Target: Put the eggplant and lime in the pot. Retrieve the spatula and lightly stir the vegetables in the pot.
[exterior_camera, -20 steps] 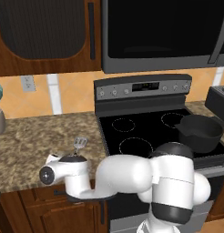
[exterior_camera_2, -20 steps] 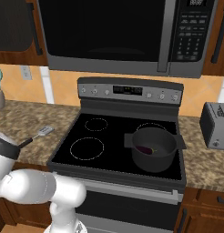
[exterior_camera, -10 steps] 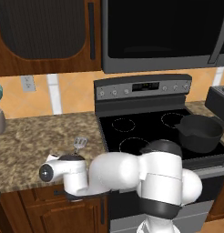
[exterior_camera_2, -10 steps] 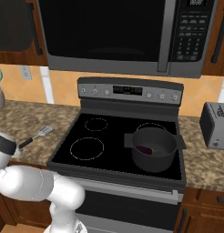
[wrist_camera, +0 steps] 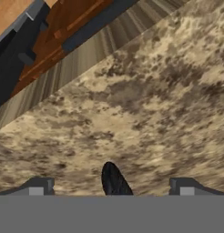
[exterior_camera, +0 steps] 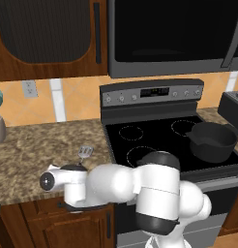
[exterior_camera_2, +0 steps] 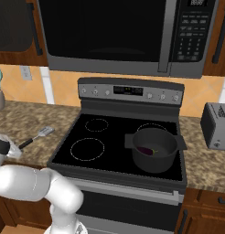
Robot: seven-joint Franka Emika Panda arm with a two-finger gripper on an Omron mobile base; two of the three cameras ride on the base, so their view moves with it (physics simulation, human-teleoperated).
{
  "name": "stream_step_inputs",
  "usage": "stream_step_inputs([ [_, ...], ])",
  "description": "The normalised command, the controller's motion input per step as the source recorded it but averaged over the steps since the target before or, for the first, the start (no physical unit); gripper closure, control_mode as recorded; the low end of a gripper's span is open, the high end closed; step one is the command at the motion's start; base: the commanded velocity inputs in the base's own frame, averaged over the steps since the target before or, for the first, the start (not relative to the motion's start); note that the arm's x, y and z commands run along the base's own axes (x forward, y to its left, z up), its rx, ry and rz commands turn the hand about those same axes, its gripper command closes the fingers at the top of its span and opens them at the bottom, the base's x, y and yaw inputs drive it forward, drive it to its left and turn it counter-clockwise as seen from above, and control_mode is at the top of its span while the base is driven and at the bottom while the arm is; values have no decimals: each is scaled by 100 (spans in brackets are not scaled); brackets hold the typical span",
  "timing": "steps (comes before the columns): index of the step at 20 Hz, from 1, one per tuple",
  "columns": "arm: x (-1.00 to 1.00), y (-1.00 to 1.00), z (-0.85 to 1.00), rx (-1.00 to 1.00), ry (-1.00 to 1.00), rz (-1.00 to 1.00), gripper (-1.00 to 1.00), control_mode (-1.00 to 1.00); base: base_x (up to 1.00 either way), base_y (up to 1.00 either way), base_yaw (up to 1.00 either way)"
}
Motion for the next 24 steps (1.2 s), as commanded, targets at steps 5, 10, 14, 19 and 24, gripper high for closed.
stream_step_inputs([
  [5,4,23,-23,-4,0,0,-100,-100,0,0,0],
  [10,3,8,-14,-6,0,0,-100,-100,0,0,0],
  [14,0,-3,0,-4,-1,0,-100,-100,0,0,0],
  [19,0,-31,1,-7,-6,0,-100,-100,0,0,0],
  [24,12,-25,1,-4,-7,0,-100,-100,0,0,0],
])
